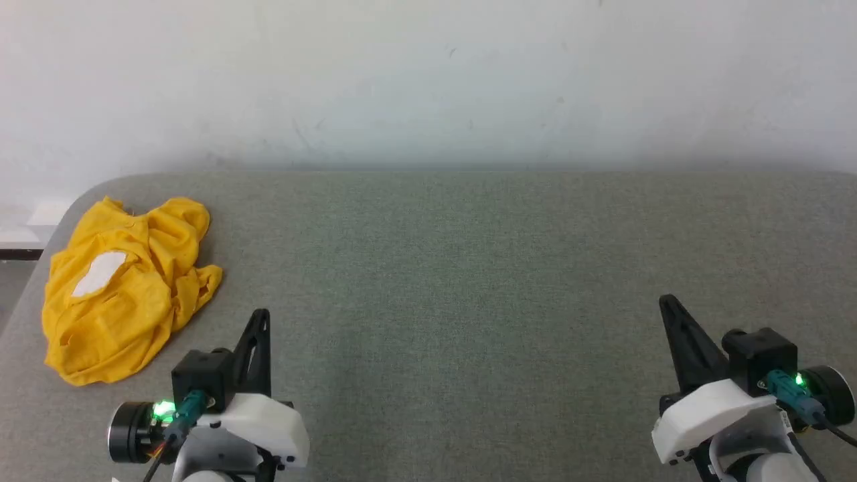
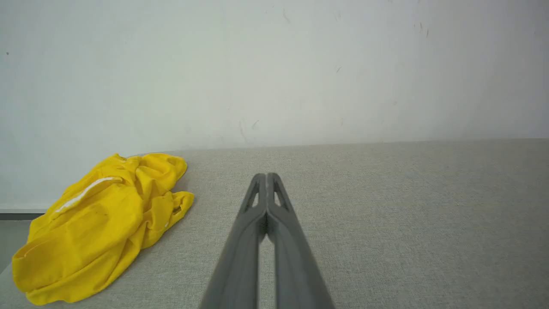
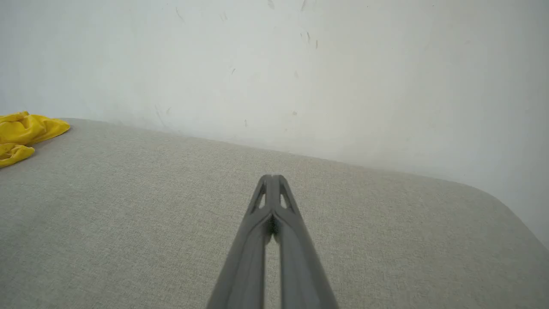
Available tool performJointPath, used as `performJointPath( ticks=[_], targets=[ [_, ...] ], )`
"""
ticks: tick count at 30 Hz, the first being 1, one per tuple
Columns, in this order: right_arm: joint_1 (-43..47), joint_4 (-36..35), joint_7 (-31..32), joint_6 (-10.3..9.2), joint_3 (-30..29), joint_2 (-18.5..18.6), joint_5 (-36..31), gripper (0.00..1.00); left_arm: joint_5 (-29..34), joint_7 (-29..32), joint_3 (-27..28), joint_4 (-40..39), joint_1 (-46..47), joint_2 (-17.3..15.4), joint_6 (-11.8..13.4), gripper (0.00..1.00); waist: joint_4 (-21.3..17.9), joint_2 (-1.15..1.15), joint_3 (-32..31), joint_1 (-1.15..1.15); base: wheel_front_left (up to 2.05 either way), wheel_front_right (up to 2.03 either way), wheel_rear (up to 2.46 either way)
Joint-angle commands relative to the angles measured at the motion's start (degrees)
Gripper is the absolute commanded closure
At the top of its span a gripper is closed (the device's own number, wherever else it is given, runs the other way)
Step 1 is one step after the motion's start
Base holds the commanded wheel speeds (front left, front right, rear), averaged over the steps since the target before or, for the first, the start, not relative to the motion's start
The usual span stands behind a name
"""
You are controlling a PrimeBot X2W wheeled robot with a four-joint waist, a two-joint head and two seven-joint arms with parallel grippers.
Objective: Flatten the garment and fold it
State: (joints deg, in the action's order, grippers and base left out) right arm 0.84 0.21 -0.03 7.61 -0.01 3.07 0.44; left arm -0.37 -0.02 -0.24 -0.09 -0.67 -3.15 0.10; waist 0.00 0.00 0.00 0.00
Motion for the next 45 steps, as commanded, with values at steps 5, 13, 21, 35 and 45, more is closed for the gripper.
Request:
performJointPath(
  ticks=[5, 13, 21, 35, 45],
  targets=[
    [-0.8, -0.2, 0.0, -0.12, 0.0, -0.2, -0.4, 1.0, 0.4, 0.0, 0.2, 0.1, 0.7, 0.3, -0.1, 1.0, 0.0, 0.0, 0.0, 0.0, 0.0, 0.0, 0.0],
    [-0.8, -0.2, 0.0, -0.12, 0.0, -0.2, -0.4, 1.0, 0.4, 0.0, 0.2, 0.1, 0.7, 0.3, -0.1, 1.0, 0.0, 0.0, 0.0, 0.0, 0.0, 0.0, 0.0],
    [-0.8, -0.2, 0.0, -0.12, 0.0, -0.2, -0.4, 1.0, 0.4, 0.0, 0.2, 0.1, 0.7, 0.3, -0.1, 1.0, 0.0, 0.0, 0.0, 0.0, 0.0, 0.0, 0.0],
    [0.1, 0.1, -0.2, 0.0, -0.2, 0.0, 0.2, 0.0, 0.0, -0.2, 0.0, 0.0, -0.1, 0.0, 0.0, 0.0, 0.0, 0.0, 0.0, 0.0, 0.0, 0.0, 0.0],
    [0.4, 0.3, -1.4, -0.01, -1.7, 0.0, 0.9, 0.0, 0.0, -1.4, 0.0, -0.6, -0.6, -0.1, 0.0, 0.0, 0.1, 0.0, 0.0, 0.0, 0.0, 0.0, 0.0]
  ],
)
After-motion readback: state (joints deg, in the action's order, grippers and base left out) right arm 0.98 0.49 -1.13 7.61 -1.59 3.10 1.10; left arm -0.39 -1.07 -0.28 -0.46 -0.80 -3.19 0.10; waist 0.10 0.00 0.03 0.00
